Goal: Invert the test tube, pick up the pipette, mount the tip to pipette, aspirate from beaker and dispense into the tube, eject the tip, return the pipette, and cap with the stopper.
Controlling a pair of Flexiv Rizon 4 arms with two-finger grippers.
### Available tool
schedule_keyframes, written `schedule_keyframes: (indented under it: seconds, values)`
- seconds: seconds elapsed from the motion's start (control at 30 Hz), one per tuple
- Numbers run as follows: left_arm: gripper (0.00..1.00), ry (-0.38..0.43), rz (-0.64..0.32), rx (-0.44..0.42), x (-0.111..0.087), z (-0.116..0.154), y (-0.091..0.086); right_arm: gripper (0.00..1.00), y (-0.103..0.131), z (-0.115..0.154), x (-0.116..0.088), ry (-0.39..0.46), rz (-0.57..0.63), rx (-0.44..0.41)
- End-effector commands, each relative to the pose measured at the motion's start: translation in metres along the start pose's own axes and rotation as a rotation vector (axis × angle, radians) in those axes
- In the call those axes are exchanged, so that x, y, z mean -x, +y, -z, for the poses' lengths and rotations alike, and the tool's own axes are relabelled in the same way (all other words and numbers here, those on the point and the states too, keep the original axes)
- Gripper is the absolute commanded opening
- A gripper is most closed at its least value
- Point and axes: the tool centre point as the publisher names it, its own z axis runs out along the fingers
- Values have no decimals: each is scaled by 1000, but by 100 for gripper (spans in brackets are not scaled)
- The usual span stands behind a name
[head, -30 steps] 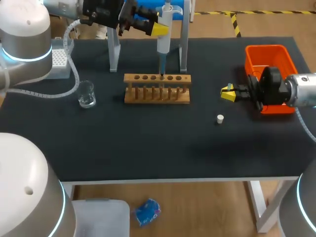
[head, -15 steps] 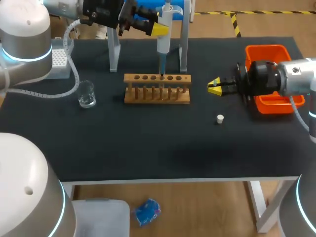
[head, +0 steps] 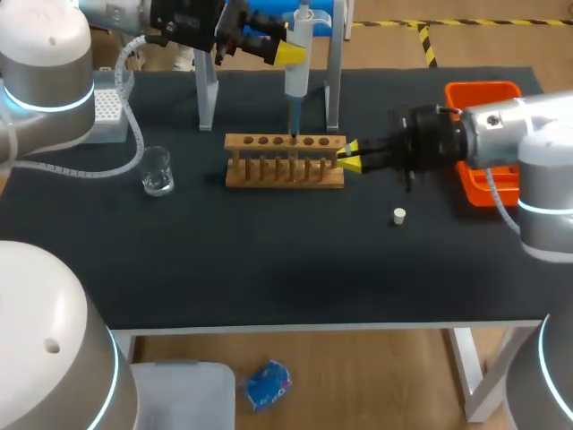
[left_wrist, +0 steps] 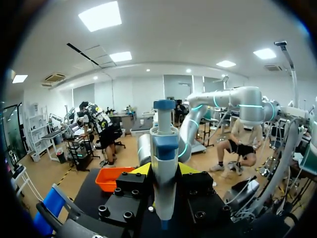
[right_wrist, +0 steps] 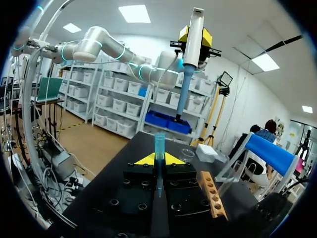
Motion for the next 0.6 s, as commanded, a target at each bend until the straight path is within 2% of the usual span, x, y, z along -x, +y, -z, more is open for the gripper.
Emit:
schedule_keyframes:
  seconds: [0.03, 0.6]
  values:
    - [0, -1, 0, 1, 0, 0, -1, 0, -3, -12, 9, 13, -1, 10]
    - [0, -1, 0, 1, 0, 0, -1, 0, -6, -45, 27, 37, -23, -9]
